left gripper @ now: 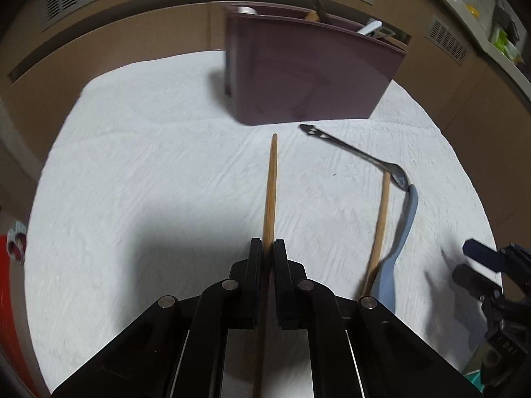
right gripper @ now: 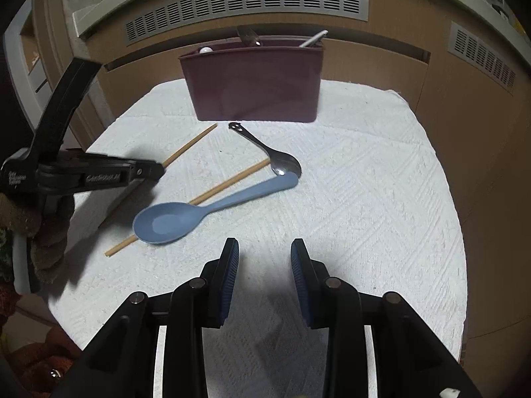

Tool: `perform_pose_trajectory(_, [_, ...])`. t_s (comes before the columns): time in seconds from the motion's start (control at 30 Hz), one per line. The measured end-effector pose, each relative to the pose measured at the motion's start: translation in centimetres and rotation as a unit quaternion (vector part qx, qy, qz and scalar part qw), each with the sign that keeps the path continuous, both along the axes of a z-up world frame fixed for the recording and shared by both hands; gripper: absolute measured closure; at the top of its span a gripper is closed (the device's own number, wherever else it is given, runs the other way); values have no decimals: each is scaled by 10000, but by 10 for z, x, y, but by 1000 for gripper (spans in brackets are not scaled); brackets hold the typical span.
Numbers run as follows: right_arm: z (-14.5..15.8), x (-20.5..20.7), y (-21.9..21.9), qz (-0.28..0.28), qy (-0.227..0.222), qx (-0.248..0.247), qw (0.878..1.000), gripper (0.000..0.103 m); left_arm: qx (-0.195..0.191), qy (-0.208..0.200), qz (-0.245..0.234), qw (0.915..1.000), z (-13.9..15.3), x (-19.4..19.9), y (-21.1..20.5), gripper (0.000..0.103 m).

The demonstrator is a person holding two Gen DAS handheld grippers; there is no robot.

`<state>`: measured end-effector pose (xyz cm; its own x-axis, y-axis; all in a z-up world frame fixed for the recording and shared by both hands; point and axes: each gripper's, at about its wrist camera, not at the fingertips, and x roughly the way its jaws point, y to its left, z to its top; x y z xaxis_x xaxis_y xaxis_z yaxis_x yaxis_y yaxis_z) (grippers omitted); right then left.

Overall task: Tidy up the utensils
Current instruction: 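Grasp one wooden chopstick with the left gripper, then grasp the other wooden chopstick with the right gripper while the left gripper holds its chopstick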

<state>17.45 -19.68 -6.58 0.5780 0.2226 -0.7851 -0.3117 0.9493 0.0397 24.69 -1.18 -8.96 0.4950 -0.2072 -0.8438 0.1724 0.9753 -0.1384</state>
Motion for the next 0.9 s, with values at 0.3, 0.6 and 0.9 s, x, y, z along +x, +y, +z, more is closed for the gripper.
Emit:
perform_pose_trajectory(0.3, [6,26,7,-75,260,101,9996,71,-568,-147,787,9952,0,-40,66,97])
perform_pose_trajectory(0.6, [-3,63,74,273,427,-695,9963,72,-1064,-325,1097,9877,1,-59,91,97])
perform_pose_trajectory(0.9, [-24,87,122,554,1040,-385,9923,73,-1189,-195,1058,9871,-7,-63,95,97])
